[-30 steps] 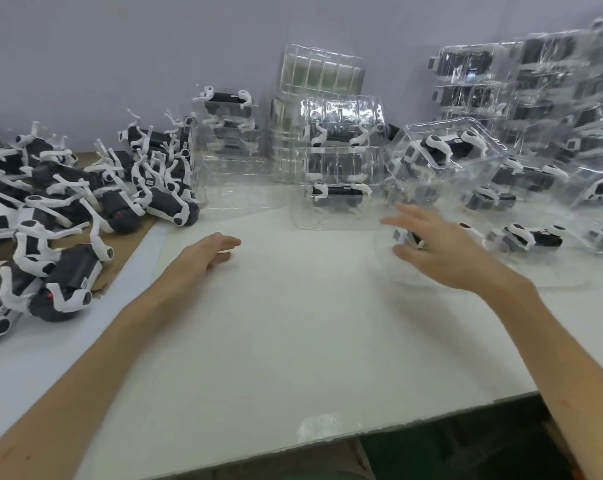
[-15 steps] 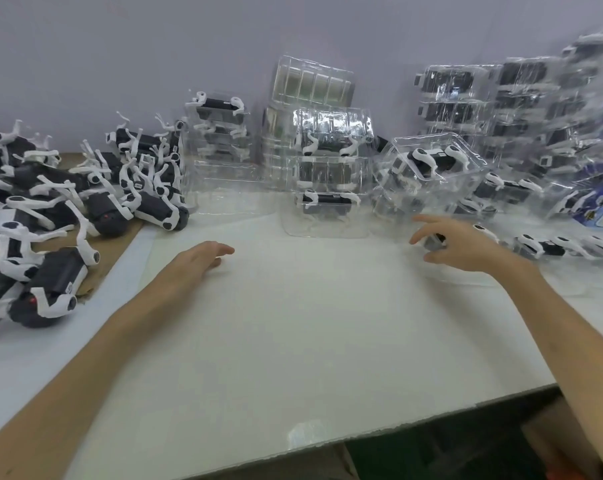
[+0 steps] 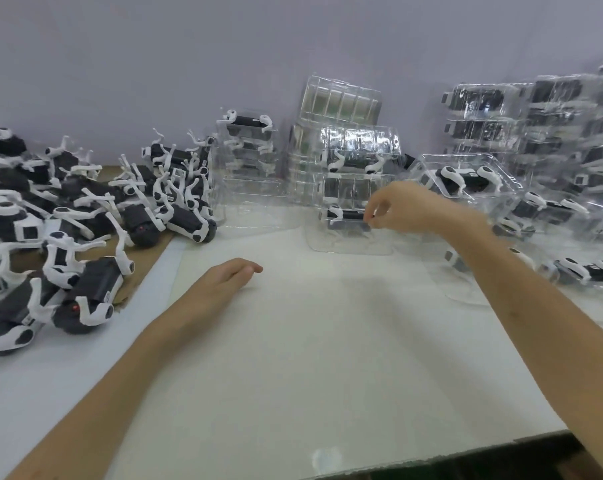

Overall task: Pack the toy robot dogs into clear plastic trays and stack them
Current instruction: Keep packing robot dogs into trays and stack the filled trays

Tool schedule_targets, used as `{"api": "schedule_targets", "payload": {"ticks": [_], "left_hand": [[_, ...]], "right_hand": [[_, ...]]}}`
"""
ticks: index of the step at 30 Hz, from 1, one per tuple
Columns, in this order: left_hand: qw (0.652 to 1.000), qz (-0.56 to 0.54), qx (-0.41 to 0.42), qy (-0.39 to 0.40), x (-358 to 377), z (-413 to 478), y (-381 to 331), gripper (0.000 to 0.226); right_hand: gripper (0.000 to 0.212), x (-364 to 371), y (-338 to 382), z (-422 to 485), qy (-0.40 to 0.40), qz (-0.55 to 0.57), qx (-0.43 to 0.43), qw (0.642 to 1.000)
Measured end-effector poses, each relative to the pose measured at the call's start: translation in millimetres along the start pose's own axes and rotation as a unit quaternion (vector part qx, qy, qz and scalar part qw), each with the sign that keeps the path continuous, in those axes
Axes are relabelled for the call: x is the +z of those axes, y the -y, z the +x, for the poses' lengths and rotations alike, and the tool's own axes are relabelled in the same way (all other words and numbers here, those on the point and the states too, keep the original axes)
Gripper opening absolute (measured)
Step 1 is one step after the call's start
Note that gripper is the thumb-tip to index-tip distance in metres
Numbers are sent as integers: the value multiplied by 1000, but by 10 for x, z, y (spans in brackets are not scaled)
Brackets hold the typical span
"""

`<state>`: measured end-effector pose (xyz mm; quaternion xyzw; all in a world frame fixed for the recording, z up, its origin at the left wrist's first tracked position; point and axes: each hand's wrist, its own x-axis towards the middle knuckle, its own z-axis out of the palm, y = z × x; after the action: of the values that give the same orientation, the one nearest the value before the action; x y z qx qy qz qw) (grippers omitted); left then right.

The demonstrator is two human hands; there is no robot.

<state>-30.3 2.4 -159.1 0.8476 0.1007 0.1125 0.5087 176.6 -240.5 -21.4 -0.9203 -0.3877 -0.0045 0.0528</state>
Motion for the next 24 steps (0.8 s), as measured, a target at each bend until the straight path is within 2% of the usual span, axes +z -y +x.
{"api": "schedule_targets", "payload": {"ticks": [5, 8, 13, 17, 19, 21, 24], "left_hand": [[1000, 9, 5, 3, -4, 8, 30, 21], [1000, 2, 5, 7, 2, 19, 47, 19], [1000, -7, 4, 1, 0, 24, 55, 17], [1000, -25, 0, 2, -5, 17, 50, 17], [999, -38, -2, -3, -21, 15, 44, 17], [999, -47, -5, -6, -48, 19, 28, 18], [996, -81, -14, -17, -64, 26, 2, 19]], "right_hand": [[20, 85, 414, 368, -123, 85, -64, 987], [31, 257, 680, 635, -122, 85, -98, 984], [57, 694, 1115, 1112, -93, -52, -109, 988], [37, 896, 1264, 1404, -63, -85, -70, 992], [30, 873, 1289, 1468, -95, -39, -63, 993], [24, 782, 1317, 1477, -146, 72, -53, 985], [11, 577, 1397, 1325, -205, 241, -83, 945]]}}
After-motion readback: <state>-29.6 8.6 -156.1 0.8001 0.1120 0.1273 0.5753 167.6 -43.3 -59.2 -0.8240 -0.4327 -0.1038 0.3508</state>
